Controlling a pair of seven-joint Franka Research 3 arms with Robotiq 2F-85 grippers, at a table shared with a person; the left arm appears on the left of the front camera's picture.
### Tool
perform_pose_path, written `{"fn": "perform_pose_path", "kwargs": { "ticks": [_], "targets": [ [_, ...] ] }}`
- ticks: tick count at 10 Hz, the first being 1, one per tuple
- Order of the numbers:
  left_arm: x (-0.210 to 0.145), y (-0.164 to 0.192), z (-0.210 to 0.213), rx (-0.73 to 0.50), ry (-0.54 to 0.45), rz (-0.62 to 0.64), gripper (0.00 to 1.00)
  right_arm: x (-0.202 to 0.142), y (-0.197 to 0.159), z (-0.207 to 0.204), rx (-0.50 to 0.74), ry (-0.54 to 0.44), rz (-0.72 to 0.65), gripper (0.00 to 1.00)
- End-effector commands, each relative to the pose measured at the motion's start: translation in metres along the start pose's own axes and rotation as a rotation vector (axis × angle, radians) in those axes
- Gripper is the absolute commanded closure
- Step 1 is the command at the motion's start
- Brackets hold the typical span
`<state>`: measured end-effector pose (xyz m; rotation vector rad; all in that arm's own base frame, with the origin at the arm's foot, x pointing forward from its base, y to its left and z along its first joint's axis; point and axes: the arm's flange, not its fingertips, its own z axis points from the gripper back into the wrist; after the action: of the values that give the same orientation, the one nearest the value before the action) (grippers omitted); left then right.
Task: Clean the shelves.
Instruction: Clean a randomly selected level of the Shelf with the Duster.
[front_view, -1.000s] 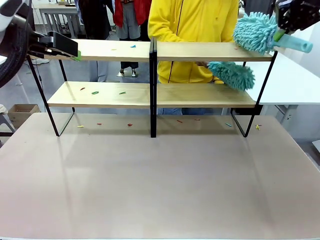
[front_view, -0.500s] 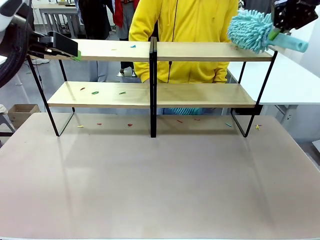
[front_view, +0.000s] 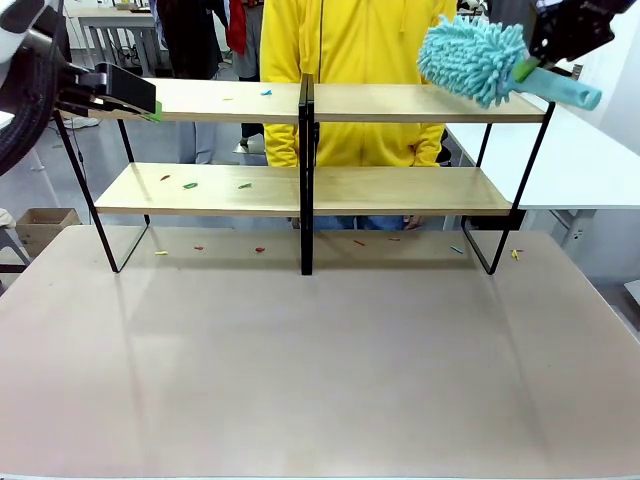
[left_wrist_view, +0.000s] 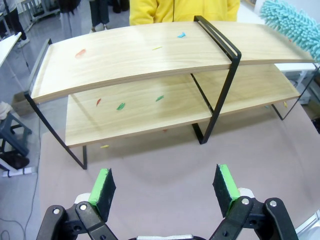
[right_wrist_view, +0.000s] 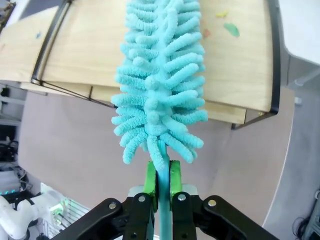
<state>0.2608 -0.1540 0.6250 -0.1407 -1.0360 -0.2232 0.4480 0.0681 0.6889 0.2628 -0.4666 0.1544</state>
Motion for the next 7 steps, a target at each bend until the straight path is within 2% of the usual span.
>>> {"fn": "perform_pose_path", "kwargs": {
  "ticks": [1,3,5,6,7],
  "targets": [
    [0.0,0.0,0.001,0.009,-0.002,0.001,0.0,-0.002,-0.009,0.001,-0.046,0.028,0.0,0.88],
    [0.0,0.0,0.001,0.009,-0.002,0.001,0.0,-0.002,-0.017,0.009,-0.177,-0.042,-0.028,0.88],
    [0.0,0.0,0.001,0.009,-0.002,0.001,0.0,-0.008,-0.022,0.009,-0.36,-0.052,-0.034,0.88],
    [0.0,0.0,0.001,0.009,-0.002,0.001,0.0,-0.011,-0.021,0.01,-0.358,-0.126,0.025,0.88],
    [0.0,0.0,0.001,0.009,-0.002,0.001,0.0,-0.012,-0.021,0.015,-0.248,-0.187,0.077,0.88]
  ]
}}
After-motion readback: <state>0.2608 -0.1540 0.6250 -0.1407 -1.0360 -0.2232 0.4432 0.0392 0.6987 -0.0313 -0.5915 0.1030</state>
